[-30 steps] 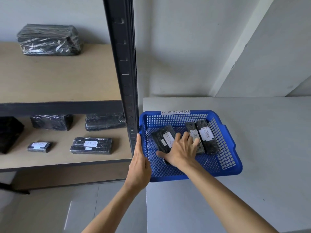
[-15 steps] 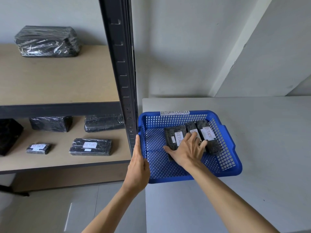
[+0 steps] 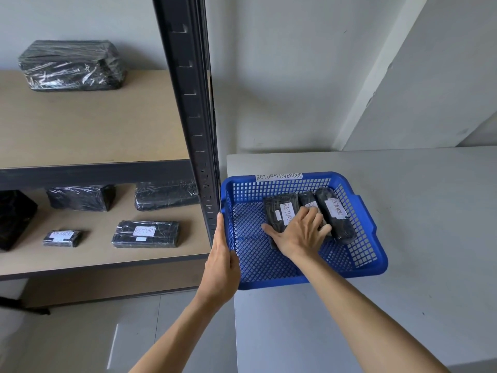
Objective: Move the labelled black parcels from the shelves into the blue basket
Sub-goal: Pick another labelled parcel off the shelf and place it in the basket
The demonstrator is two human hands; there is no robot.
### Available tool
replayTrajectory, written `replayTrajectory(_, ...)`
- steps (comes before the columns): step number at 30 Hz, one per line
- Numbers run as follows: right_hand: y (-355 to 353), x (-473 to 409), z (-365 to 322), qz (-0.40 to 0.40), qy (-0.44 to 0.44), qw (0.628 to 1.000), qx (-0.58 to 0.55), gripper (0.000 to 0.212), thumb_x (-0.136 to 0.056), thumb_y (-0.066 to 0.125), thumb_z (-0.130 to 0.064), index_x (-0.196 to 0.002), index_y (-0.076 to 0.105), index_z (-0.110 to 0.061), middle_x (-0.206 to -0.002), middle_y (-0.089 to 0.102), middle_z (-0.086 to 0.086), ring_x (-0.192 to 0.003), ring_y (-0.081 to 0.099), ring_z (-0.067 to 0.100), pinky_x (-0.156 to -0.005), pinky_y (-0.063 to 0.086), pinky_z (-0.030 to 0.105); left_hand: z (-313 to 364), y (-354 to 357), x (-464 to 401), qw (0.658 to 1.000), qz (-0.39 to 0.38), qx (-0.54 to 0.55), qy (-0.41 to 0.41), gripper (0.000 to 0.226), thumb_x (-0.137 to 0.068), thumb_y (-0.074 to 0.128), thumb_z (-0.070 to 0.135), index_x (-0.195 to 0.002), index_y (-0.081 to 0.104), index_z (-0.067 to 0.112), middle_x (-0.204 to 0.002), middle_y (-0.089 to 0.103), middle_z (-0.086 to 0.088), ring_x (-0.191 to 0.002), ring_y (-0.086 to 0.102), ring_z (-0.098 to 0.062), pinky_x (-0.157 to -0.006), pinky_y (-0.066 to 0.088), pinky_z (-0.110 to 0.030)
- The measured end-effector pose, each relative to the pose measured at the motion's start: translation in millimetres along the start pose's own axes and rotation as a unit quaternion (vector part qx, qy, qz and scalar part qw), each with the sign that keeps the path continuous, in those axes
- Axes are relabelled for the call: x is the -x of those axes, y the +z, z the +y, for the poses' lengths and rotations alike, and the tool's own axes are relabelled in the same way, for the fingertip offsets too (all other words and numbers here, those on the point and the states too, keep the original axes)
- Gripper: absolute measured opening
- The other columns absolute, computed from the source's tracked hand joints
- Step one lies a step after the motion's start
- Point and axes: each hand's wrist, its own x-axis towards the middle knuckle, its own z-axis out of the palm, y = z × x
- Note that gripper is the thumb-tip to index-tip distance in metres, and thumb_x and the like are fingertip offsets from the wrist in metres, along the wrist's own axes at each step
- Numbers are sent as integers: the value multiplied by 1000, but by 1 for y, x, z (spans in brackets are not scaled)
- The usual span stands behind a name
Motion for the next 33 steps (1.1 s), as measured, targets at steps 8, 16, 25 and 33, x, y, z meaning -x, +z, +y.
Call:
replayTrajectory(8, -11, -3, 10, 73, -14, 997, -31, 88, -81, 36, -84, -127, 51, -11, -126, 50, 12, -112, 43, 29, -83, 28, 44, -5, 1, -1, 1000, 5, -17, -7, 79, -92, 33, -7, -152, -8, 23, -160, 7, 7, -113, 17, 28, -86, 15, 12)
replayTrajectory(16, -16, -43, 61, 56, 72, 996, -11, 27, -94, 58, -13, -120, 62, -17, -121, 55, 11, -112, 50, 32, -92, 32, 49, -6, 3, -2, 1000, 6, 0, -10, 78, -93, 34, -6, -152, -7, 25, -161, 9, 7, -116, 17, 21, -81, 17, 14)
replayTrajectory(25, -23, -29, 51, 42, -20, 995, -84, 33, -95, 62, -29, -124, 62, -15, -127, 55, 11, -120, 51, 30, -98, 41, 54, 0, 0, -4, 998, 22, -67, -3, 82, -89, 41, -6, -153, -2, 21, -158, 21, -2, -136, 36, -21, -103, 33, -22)
replayTrajectory(33, -58, 30, 17, 21, -199, 954, -222, 42, -96, 56, -44, -130, 57, -18, -127, 52, 2, -111, 57, 23, -88, 51, 52, 36, -28, 15, 986, 88, -144, -12, 64, -92, 55, 14, -148, 23, 11, -147, 38, -9, -132, 40, -26, -106, 35, -40)
